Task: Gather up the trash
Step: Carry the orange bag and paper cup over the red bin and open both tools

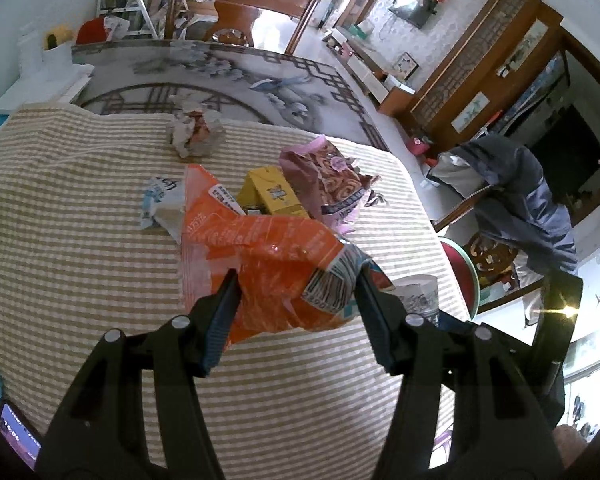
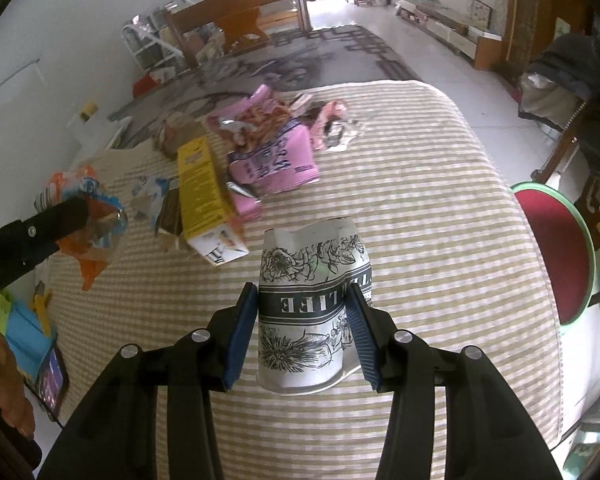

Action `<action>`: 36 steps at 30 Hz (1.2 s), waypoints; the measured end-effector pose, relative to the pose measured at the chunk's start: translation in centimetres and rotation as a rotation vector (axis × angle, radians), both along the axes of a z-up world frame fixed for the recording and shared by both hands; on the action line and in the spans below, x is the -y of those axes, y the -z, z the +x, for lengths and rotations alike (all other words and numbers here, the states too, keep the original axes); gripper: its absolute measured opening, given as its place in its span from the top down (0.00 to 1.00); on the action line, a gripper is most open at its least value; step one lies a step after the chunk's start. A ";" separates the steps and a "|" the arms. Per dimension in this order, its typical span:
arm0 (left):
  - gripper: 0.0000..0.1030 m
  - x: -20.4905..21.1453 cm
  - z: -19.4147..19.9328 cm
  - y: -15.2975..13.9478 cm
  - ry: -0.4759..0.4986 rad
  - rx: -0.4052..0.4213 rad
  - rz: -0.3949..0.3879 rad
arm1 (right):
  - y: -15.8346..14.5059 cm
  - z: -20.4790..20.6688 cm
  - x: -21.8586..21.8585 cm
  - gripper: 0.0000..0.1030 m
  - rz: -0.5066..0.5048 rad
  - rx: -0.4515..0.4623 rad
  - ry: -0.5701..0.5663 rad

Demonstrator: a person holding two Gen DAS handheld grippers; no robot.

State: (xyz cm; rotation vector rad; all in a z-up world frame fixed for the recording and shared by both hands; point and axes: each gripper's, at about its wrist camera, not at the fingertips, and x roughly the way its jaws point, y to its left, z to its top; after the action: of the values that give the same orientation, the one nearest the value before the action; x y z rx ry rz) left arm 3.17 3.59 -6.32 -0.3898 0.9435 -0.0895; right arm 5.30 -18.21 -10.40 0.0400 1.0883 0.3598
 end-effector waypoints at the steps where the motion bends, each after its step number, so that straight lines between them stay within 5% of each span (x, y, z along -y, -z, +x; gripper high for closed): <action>1: 0.46 0.2 0.1 0.0 0.003 -0.002 0.001 | 0.0 0.1 0.3 0.57 0.000 0.000 0.007; 17: 0.46 6.8 3.9 0.0 0.101 -0.005 -0.005 | -1.9 1.9 8.3 0.57 0.024 0.036 0.134; 36: 0.46 19.8 10.0 1.5 0.190 -0.042 -0.033 | -1.0 5.8 21.4 0.57 0.014 0.013 0.233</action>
State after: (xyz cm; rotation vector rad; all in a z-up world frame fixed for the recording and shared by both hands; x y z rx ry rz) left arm 13.13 -16.18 -7.78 -0.3330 1.0203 -0.2716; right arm 11.09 -39.56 -9.37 0.1748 1.0557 0.1580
